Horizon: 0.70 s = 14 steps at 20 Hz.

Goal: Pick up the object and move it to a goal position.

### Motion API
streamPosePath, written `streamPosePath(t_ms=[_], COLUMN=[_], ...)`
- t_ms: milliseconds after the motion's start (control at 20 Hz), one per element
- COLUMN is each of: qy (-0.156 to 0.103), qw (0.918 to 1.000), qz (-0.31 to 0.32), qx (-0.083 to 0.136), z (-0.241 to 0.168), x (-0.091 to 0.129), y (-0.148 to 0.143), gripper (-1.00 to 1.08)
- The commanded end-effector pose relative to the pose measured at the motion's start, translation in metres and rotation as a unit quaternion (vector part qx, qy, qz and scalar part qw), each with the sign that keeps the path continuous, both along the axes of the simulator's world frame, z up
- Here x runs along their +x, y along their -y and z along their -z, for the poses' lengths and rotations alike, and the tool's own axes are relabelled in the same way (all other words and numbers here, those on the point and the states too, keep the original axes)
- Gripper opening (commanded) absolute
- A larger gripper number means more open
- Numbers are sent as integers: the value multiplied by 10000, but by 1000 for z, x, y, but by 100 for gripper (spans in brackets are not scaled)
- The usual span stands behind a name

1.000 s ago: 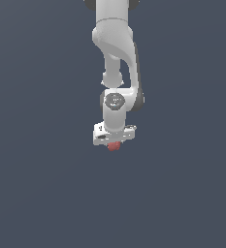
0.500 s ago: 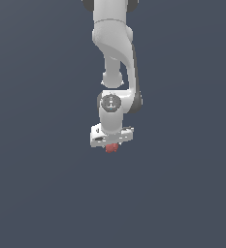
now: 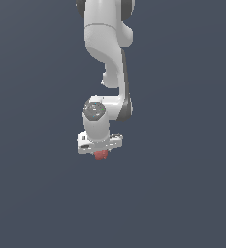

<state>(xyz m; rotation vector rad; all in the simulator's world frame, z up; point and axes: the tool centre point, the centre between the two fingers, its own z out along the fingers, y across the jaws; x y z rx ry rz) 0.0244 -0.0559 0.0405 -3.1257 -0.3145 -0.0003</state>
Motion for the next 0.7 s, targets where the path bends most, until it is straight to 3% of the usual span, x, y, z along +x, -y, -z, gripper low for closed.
streamPosePath(t_ms=[0,650], qy=[1,-1], qw=[10000,10000], qz=[-3,0], qx=[0,0], z=[0,0], x=[10,31], y=[13,39], gripper=[-100,-100])
